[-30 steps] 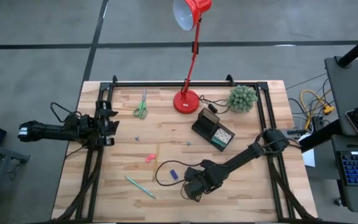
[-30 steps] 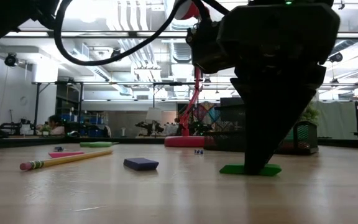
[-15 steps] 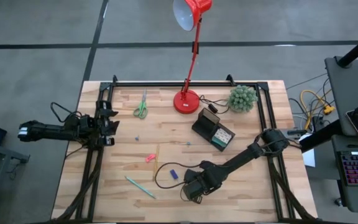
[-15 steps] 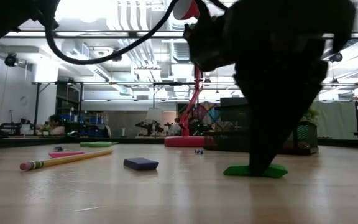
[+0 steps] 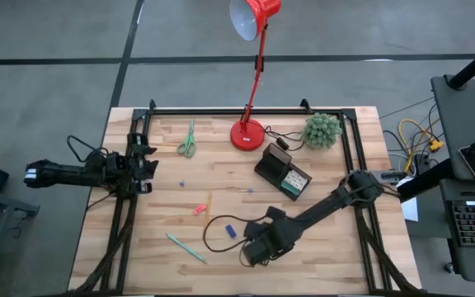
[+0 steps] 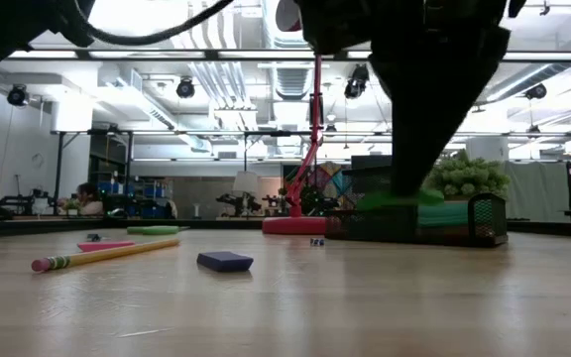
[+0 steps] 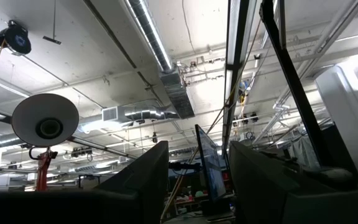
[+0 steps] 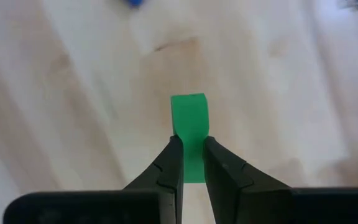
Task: Pick and place office supplies into organizer
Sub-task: Put the green eraser into the desk organizer
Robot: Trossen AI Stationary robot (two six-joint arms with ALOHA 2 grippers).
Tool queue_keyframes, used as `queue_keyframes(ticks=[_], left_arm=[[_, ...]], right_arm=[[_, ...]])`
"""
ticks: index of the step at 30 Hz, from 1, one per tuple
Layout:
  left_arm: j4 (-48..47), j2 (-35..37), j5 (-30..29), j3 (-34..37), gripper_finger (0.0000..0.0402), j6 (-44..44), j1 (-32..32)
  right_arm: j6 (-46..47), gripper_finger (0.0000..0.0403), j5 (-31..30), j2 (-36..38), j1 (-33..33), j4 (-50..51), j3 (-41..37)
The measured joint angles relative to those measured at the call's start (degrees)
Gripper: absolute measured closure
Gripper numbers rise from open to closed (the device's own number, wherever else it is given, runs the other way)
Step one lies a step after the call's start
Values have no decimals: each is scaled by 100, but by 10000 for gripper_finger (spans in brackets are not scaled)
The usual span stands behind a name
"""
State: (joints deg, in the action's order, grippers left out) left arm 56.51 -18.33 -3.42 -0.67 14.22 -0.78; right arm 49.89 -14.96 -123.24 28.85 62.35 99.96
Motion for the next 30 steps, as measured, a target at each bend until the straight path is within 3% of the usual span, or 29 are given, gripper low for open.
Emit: queue_keyframes(ticks=[8,30], left_arm=[[0,0,0,0,246,-2,0],[2,-2,1,0,246,-7,0]], right_arm=[[-61,360,-602,7,-283,799,222],[-1047,360,-1085,22,-1881,1242,120]])
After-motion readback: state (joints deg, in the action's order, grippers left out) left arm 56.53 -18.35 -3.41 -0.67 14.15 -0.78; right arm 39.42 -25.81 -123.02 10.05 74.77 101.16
